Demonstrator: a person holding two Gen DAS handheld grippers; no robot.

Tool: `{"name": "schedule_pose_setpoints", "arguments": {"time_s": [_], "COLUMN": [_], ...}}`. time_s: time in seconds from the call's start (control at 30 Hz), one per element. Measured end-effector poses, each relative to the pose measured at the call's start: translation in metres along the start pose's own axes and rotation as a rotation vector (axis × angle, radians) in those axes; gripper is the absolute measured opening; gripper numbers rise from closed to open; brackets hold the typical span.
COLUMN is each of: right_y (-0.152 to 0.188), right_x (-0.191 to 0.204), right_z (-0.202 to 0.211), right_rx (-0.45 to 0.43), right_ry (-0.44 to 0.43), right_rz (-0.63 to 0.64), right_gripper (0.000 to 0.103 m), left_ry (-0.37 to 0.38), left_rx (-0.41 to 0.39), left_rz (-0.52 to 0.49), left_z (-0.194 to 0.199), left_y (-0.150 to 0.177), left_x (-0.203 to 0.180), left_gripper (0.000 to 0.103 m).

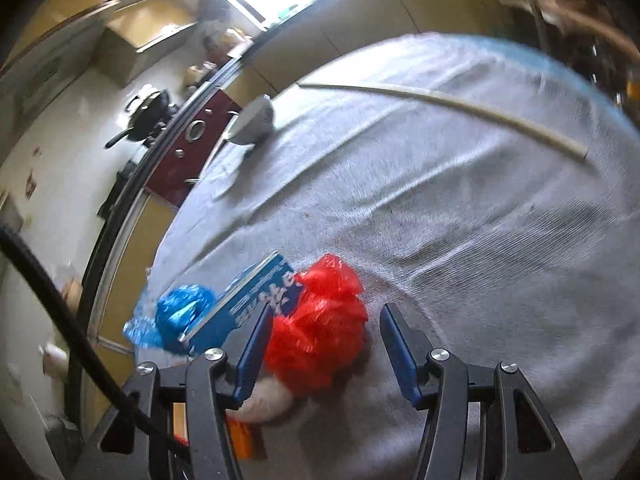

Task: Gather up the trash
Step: 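Grasp the blue-white box with the left tool while the right tool grasps the red bag, then carry the box and red bag to the red basket and release both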

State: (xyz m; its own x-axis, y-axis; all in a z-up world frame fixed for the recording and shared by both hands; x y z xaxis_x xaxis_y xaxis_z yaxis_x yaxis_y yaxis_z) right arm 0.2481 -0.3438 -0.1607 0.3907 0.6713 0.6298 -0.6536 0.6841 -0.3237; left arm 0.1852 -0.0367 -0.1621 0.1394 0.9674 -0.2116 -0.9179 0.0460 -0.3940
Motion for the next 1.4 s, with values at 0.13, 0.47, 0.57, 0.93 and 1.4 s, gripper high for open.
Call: {"name": "schedule_pose_setpoints", "arguments": {"time_s": [0.13,0.47,0.57,0.93,1.4], "right_y": [0.007,0.041,0.049,0.089,0.110], "right_x": [0.002,0.015,0.009,-0.026,-0.050], "right_z": [-0.021,0.002,0.023,0.085,0.115], "right_rx": [0.056,0.055,0.044,0.036,0.014], "right_ry": [-0.006,-0.012,-0.037,-0.094,-0.134], "right_rz": [-0.040,0.099,0.101,0.100,0.086], "right_gripper": [0.053,0.047,0.047,0.047,0.047], "left_ry": [-0.010,0.020,0.019,-0.024,0.026], "left_rx": [0.009,-0.003,0.001,-0.033,-0.156], "left_rz": [-0.004,0.004,-0.012,-0.045,-0.176], "left_z": [0.008,0.031,0.030,0.013,0.057], "left_y": [0.004,0.012,0.010,0.010,0.020], "left_x": [0.016,0.039,0.033,0.028,-0.016], "left_gripper": [0.082,0.081,0.081,0.061,0.050]}}
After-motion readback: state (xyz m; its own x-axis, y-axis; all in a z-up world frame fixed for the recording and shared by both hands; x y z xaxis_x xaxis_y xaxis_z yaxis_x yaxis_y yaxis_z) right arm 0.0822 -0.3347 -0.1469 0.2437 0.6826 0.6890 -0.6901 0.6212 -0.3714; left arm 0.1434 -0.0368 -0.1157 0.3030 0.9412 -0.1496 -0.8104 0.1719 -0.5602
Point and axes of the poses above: each gripper's, at about its wrist camera, not at the fingertips, and z roughly against the way its jaws point, x to its left, y to its underside, the point moved 4 cm from there along -z, roughly the way its jaws point, and after that the axes turned 10 degrees about -z, right-handed, at the moved point
